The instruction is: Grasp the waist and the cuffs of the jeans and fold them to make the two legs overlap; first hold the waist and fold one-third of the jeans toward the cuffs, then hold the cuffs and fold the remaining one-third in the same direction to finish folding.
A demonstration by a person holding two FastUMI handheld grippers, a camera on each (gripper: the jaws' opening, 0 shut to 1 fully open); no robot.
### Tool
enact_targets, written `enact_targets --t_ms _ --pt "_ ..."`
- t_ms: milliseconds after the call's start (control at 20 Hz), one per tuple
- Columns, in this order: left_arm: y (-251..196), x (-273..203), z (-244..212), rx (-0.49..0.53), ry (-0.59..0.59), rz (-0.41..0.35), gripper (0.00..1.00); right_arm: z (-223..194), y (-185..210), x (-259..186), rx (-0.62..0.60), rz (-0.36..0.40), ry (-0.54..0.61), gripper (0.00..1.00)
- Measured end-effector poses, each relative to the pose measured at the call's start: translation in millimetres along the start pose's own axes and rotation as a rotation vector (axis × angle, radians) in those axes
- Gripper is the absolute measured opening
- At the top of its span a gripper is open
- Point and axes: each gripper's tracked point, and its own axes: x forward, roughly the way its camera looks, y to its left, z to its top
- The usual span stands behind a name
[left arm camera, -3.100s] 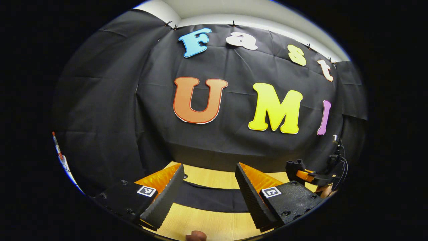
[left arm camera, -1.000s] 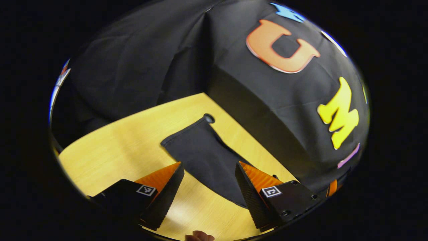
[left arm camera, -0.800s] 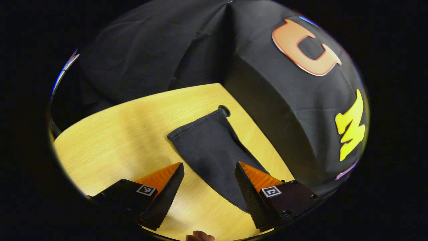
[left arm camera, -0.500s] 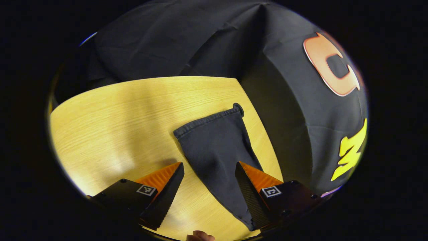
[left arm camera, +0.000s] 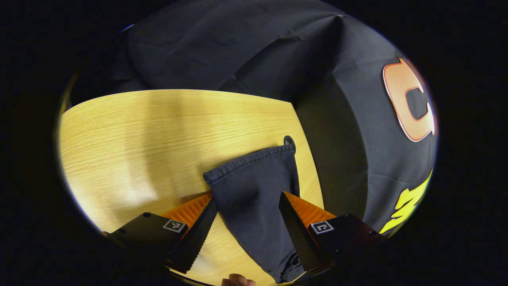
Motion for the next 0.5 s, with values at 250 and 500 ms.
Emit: enact_targets --t_ms 250,500 --pt "0.8 8.9 2.6 -0.038 -0.019 -0.001 0.94 -3.3 -8.9 -0.3 0.016 -0.018 0.024 0.93" --pt "0.1 23.7 -2.0 -0.041 -0.027 -0.015 0.54 -2.1 -16.1 -0.3 0.009 -0.031 0.029 0.93"
